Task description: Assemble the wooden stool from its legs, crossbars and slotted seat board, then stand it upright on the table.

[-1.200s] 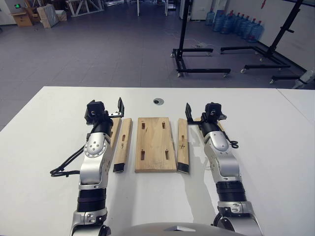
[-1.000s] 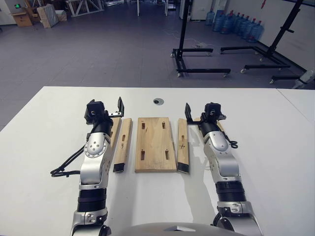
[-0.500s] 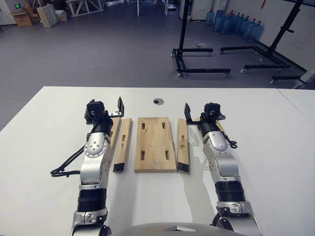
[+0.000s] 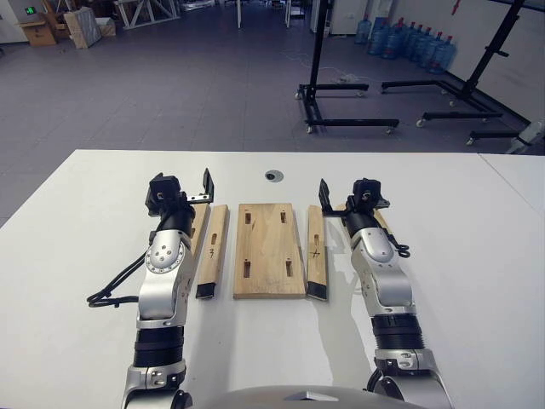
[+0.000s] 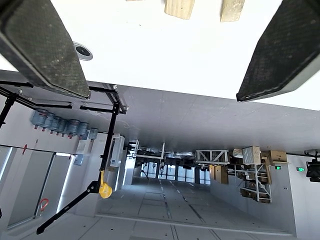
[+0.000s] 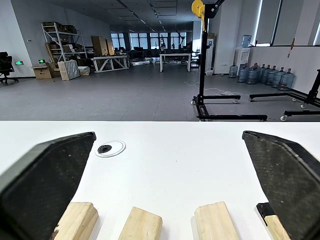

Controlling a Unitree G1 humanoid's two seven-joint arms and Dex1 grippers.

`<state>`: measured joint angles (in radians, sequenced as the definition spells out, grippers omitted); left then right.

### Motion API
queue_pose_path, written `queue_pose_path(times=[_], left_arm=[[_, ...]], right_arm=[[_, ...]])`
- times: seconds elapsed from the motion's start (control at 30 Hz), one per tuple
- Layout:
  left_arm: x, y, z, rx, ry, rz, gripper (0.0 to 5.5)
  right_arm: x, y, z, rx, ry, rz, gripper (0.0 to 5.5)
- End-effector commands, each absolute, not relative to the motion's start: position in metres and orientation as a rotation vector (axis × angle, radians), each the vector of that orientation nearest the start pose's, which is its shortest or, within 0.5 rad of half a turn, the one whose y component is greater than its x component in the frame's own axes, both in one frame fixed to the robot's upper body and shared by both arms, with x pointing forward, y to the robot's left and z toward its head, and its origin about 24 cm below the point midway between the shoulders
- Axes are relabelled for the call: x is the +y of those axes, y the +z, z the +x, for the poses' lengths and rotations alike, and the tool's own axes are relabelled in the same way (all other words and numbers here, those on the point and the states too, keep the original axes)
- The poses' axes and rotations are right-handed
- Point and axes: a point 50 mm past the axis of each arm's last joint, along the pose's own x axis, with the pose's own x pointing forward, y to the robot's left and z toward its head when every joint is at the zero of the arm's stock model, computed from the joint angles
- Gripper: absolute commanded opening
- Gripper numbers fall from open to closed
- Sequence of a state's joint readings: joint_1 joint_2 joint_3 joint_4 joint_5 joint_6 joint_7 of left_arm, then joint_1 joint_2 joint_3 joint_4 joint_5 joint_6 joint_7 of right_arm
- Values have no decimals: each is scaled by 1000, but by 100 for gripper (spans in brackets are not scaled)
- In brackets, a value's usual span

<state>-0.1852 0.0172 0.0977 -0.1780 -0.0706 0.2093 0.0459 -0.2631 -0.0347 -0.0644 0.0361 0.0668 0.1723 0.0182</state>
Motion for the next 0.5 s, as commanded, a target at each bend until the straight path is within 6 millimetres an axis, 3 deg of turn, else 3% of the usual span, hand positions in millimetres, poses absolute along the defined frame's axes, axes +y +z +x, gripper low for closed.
queue_pose_path(times=[0.03,0.5], left_arm=[[164,108,283,-135,77,-61,536],[162,108,284,-137,69,-56,536]], right_arm=[[-149,90,304,-57,36,34,540],[-148,89,303,-56,39,34,540]])
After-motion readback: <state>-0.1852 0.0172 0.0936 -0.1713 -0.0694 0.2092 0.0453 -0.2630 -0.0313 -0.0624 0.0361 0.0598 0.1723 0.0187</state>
